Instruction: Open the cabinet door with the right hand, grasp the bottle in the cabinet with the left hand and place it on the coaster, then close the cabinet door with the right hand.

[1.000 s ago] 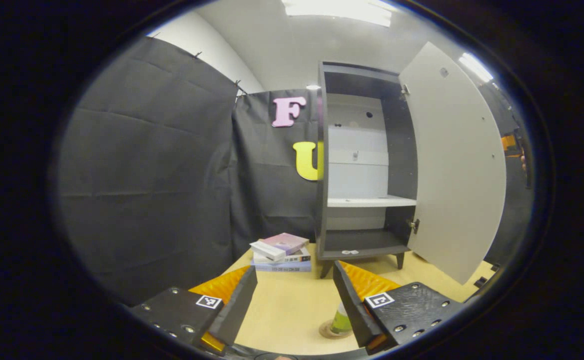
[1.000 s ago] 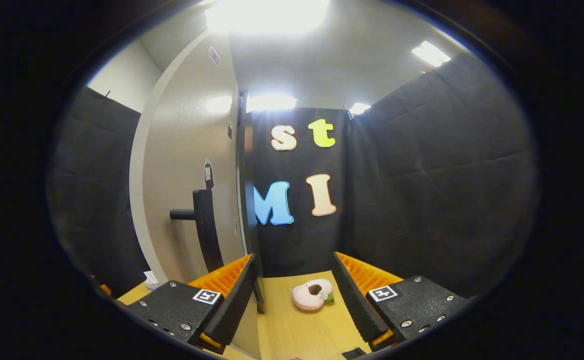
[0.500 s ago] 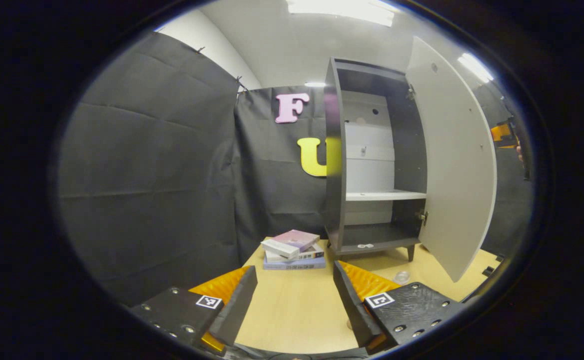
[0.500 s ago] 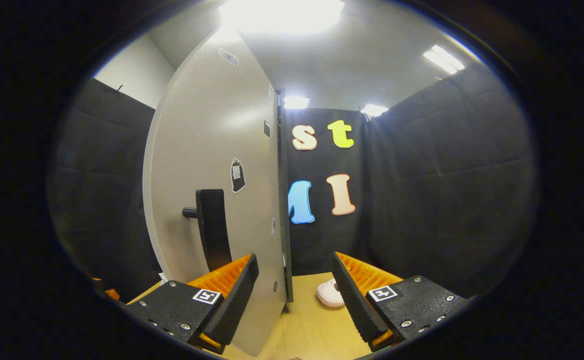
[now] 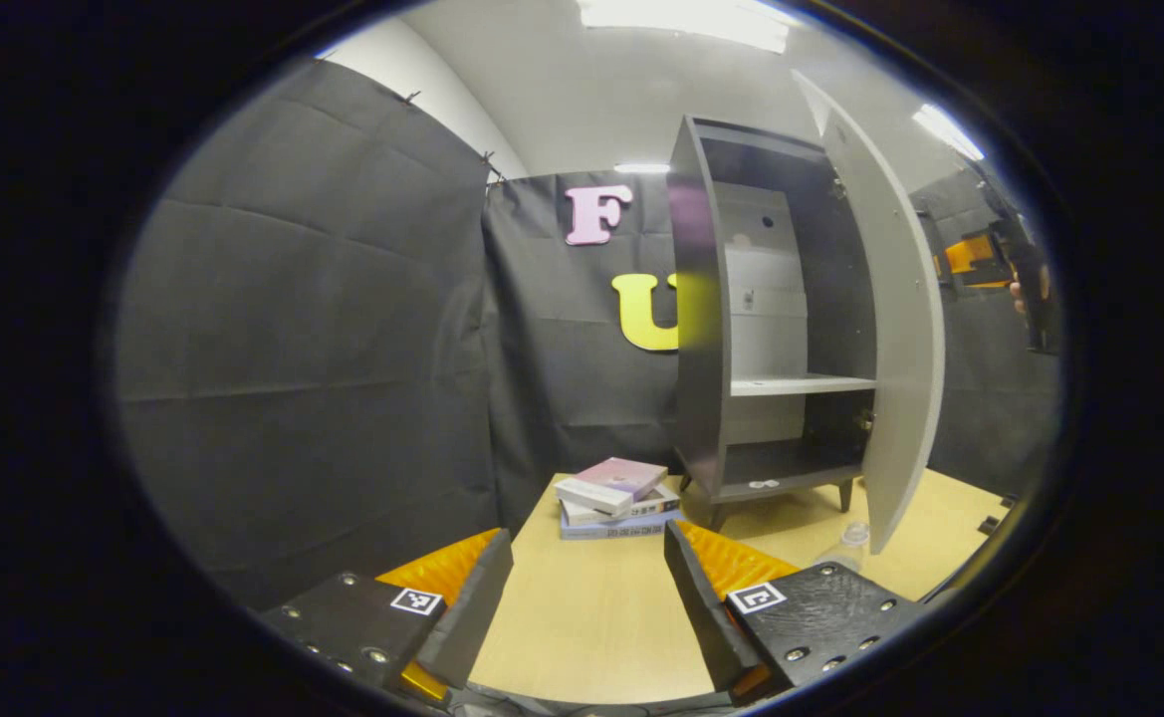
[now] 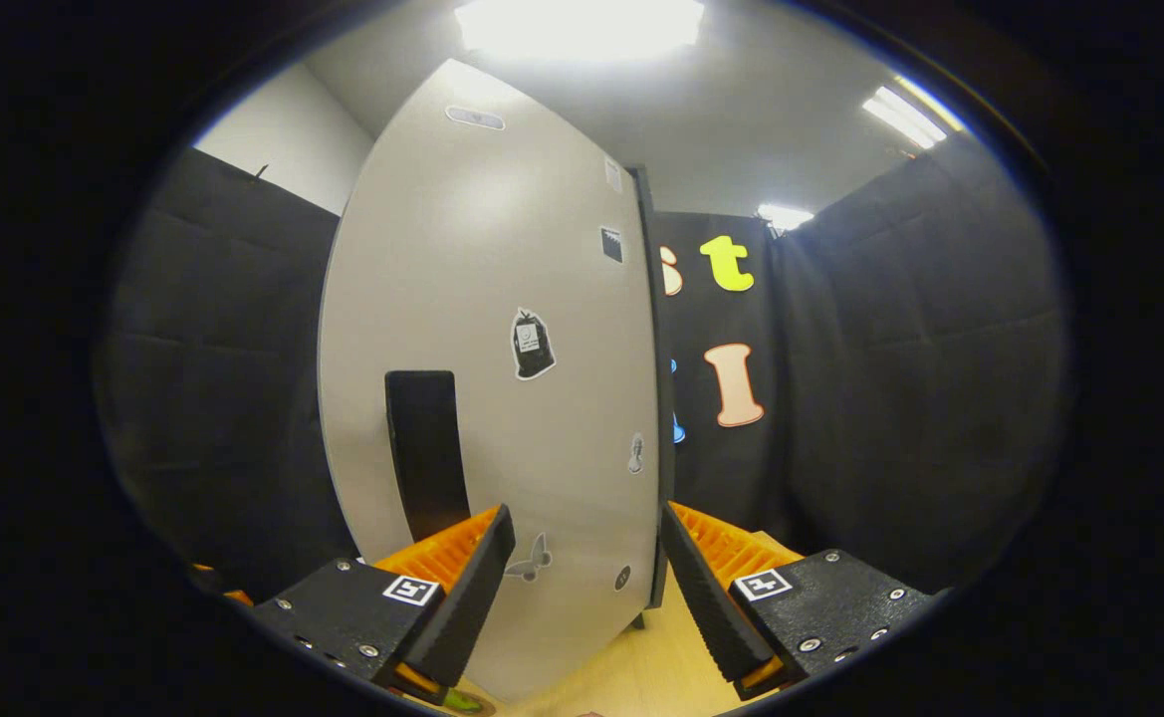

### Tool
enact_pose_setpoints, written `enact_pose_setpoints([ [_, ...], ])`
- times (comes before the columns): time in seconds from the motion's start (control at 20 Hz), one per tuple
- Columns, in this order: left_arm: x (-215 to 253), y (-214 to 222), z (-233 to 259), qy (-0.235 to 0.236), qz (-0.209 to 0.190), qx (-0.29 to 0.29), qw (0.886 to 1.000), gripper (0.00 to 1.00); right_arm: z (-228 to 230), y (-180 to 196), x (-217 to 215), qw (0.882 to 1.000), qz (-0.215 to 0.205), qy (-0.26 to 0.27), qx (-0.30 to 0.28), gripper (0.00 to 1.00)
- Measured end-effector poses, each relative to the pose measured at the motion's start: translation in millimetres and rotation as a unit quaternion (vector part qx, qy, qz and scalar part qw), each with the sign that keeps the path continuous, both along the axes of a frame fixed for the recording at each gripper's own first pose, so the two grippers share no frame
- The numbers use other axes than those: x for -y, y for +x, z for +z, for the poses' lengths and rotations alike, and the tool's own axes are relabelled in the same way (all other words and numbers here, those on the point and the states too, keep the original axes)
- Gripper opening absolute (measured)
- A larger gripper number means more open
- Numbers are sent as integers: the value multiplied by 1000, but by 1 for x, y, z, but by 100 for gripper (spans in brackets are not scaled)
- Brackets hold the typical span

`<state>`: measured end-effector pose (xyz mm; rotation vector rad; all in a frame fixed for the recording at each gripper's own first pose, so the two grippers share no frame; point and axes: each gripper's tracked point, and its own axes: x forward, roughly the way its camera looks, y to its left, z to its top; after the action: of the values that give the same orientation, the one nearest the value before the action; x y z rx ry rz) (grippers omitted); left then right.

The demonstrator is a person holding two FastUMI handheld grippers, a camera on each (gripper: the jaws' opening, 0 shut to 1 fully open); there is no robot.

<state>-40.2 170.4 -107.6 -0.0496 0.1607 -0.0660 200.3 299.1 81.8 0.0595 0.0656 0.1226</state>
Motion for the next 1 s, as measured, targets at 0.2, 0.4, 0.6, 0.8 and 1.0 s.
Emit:
enact_pose_setpoints([
  [0.2,-6,7,-2,1,-6,-1,1000,91,-11,15,-17,1000,1,1,-3,93],
  [0.4,1,18,3,-5,-20,2,1000,88,-17,6,-20,1000,0,-1,0,94],
  [0.6,26,34,19,-21,-37,11,999,85,-21,-6,3,1000,-8,-7,3,91],
  [0.8,60,50,46,-33,-44,23,998,88,-25,-15,35,1000,-7,-4,12,94],
  [1.0,101,55,78,-45,-39,37,998,88,-30,-22,83,1000,-12,-13,18,92],
])
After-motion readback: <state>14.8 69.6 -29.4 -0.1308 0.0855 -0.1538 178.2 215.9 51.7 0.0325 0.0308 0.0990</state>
